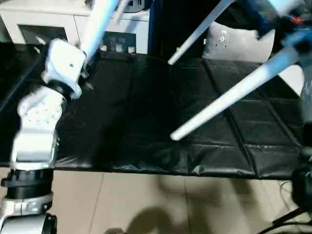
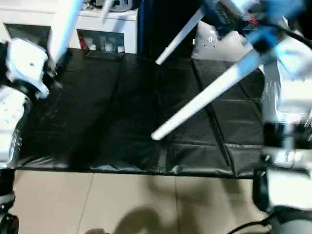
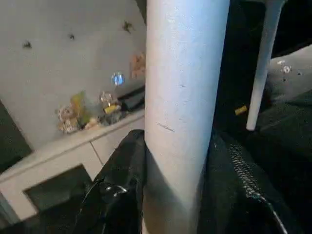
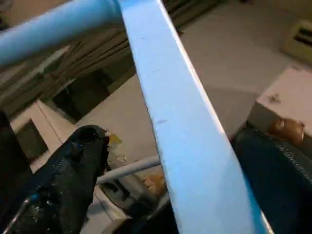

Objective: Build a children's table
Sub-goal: Flip table

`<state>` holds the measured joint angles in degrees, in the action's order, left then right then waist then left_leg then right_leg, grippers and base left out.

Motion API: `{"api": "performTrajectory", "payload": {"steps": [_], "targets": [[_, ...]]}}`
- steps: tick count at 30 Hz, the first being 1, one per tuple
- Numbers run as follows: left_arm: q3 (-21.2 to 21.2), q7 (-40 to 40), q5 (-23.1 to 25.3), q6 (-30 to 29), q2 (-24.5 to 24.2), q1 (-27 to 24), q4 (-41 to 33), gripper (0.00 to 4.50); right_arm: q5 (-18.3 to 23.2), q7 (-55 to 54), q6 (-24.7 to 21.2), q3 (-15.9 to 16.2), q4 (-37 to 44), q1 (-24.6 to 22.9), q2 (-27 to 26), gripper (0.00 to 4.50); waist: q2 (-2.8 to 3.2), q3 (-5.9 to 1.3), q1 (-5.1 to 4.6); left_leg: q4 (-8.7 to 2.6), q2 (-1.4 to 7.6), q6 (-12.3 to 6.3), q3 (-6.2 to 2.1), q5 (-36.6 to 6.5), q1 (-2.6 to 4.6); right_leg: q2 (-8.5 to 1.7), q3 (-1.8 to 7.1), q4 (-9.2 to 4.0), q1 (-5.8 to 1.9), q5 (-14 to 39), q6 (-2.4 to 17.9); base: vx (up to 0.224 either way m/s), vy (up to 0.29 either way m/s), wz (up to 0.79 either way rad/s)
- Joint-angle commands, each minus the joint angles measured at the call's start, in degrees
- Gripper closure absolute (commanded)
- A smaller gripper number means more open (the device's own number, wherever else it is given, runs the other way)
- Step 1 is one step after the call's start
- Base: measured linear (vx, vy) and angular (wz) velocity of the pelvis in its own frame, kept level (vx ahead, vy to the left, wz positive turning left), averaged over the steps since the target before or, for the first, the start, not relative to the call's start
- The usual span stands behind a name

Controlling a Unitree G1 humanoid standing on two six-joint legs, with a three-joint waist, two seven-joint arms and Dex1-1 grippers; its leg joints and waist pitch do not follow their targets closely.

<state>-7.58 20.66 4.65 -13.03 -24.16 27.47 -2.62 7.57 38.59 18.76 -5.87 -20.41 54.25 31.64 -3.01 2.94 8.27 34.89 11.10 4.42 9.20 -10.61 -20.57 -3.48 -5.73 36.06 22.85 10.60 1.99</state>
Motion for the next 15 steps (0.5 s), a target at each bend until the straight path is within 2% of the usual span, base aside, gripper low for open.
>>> {"api": "performTrajectory", "payload": {"steps": [1,2,3,4,5,6,7,10,11,13,14,15], "targets": [[2.01,1.78,-0.31,-1.05,0.43,-0.88,0.23,3.00,-3.29,-0.18,3.69,2.14,-2.23,0.90,0.05,0.00,-0.29,-3.22,-0.01,-4.16,1.84,-0.98,-0.64,-16.12,0.51,-4.84,3.01,-5.53,-1.64,24.03,4.23,0.000,0.000,0.00],[1.99,1.72,-0.31,-1.05,0.44,-0.99,0.16,3.00,-3.56,-0.21,4.98,2.23,-2.41,1.05,-0.10,0.00,0.00,-3.24,0.12,-4.17,1.92,-0.87,-0.69,-16.25,0.58,-4.97,3.06,-5.49,-1.57,23.69,4.52,0.000,0.000,0.00],[1.84,1.27,-0.21,-1.23,0.53,-1.40,0.09,3.00,-4.07,-0.19,10.10,2.13,-2.08,0.77,-0.91,0.00,-0.27,-3.39,0.23,-4.28,2.15,-0.63,-0.69,-15.93,0.54,-4.87,3.19,-5.25,-1.68,20.94,4.95,0.000,0.000,0.00],[1.79,1.12,-0.19,-1.30,0.53,-1.57,0.09,3.00,-4.04,-0.07,11.63,2.14,-1.69,0.50,-1.27,0.00,-0.27,-3.39,0.23,-4.28,2.15,-0.63,-0.69,-15.93,0.54,-4.87,3.19,-5.25,-1.68,20.94,4.95,0.000,0.000,0.00],[1.71,0.75,-0.16,-1.47,0.53,-1.99,0.05,3.01,-3.89,0.21,14.94,2.16,-0.70,-0.20,-2.04,0.00,-0.32,-3.61,0.32,-4.27,2.24,-0.47,-0.68,-14.99,0.31,-4.96,3.34,-4.71,-1.81,16.72,5.79,0.000,0.000,0.00],[1.76,0.66,-0.28,-1.54,0.51,-2.24,-0.03,3.01,-4.06,-0.37,16.36,2.09,-0.05,-0.71,-2.55,0.00,-0.34,-3.62,0.35,-4.34,2.29,-0.54,-0.74,-14.38,0.25,-4.84,3.34,-4.52,-1.89,15.23,6.06,0.000,0.000,0.00],[1.79,0.46,-0.36,-1.55,0.65,-2.46,0.08,3.02,-3.74,-0.72,16.75,2.27,1.34,-1.93,-3.48,0.00,-0.37,-3.67,0.49,-4.29,2.37,-0.61,-0.69,-13.52,0.31,-4.75,3.44,-4.23,-1.87,12.73,6.67,0.000,0.000,0.00],[1.90,-0.10,-0.55,-1.43,1.09,-3.03,0.43,3.02,-3.28,-2.38,18.02,3.18,4.60,-5.58,-5.95,0.00,-0.24,-3.52,0.76,-4.52,2.48,-0.43,-0.65,-13.83,0.48,-4.72,3.61,-4.21,-1.90,11.40,6.80,0.000,0.000,0.00],[2.05,-0.38,-0.55,-1.02,1.33,-3.34,0.81,3.02,-3.54,-3.39,19.02,4.42,5.99,-8.61,-7.18,0.00,0.08,-3.63,0.89,-4.66,2.48,0.32,-0.81,-14.40,0.61,-4.69,3.60,-4.12,-2.00,11.00,6.79,0.000,0.000,0.00],[2.11,-0.49,-0.54,-0.77,1.43,-3.47,1.06,3.02,-3.79,-3.76,19.70,5.06,6.51,-10.22,-7.82,0.00,-0.12,-3.44,0.92,-4.76,2.47,0.60,-0.69,-15.41,0.69,-4.71,3.68,-4.45,-1.89,11.39,6.53,0.000,0.000,0.00],[2.24,-0.66,-0.68,-0.16,1.87,-3.68,1.68,3.02,-2.33,-4.40,18.02,6.16,8.83,-14.68,-10.36,0.00,-0.16,-3.44,0.87,-4.90,2.38,0.90,-0.81,-16.44,0.64,-4.68,3.66,-4.51,-2.14,12.49,6.10,0.000,0.000,0.00],[2.26,-0.68,-0.72,-0.07,1.96,-3.73,1.77,3.02,-1.69,-4.47,17.26,6.33,9.36,-15.73,-11.07,0.00,0.15,-3.30,1.01,-5.00,2.40,0.91,-0.74,-18.10,1.01,-4.85,3.76,-5.01,-1.83,14.42,5.36,0.000,0.000,0.00]]}}
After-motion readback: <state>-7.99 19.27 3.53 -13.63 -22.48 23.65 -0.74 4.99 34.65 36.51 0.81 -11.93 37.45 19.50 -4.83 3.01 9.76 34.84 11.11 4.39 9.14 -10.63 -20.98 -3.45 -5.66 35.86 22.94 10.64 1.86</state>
